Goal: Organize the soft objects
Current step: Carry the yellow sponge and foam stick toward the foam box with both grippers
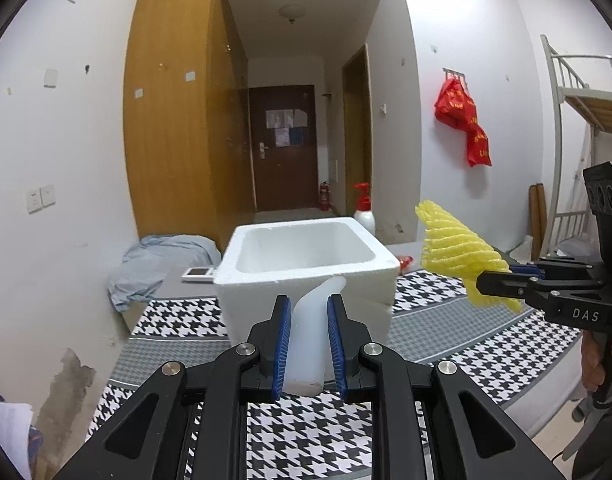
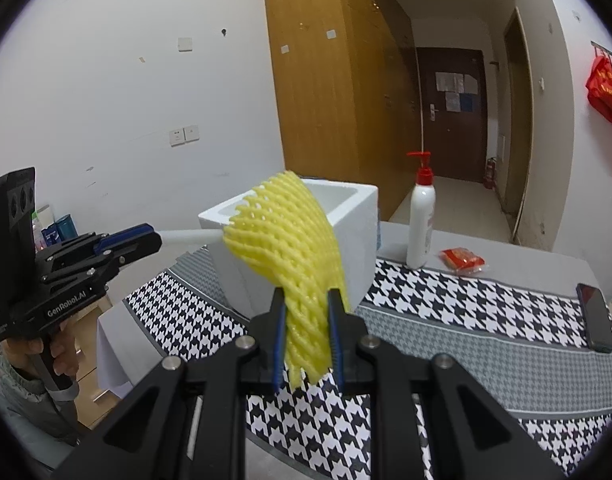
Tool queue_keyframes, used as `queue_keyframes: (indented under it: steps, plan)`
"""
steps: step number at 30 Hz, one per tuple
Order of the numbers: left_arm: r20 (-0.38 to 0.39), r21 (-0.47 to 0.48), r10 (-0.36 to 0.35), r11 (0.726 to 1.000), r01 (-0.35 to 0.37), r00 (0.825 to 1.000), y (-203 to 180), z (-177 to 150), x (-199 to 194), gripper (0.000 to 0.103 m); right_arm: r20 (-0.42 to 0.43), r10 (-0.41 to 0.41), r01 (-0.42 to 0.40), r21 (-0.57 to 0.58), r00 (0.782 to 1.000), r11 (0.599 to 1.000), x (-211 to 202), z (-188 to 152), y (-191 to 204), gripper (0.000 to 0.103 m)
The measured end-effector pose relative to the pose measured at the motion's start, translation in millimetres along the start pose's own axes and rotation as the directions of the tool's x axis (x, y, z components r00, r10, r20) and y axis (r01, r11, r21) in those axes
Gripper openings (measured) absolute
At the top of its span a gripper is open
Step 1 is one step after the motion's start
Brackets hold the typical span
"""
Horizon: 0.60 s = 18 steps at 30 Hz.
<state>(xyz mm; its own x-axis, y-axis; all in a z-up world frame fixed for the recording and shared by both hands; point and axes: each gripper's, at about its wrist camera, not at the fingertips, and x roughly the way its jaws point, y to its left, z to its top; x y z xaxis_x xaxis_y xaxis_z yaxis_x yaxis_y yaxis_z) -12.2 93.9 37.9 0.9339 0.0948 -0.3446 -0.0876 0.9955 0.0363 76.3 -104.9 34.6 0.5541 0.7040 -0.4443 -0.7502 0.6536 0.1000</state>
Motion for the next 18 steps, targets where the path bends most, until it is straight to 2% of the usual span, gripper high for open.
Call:
queue_keyframes:
  steps: [18]
  plan:
    - [0.032,-0.005,0.037,0.999,-0.037,0.999,15.8,19.8,2.0,0.020,0.016,0.035,-0.034,-0.017,0.999,0.999,19.0,25.5,6.8,0.022]
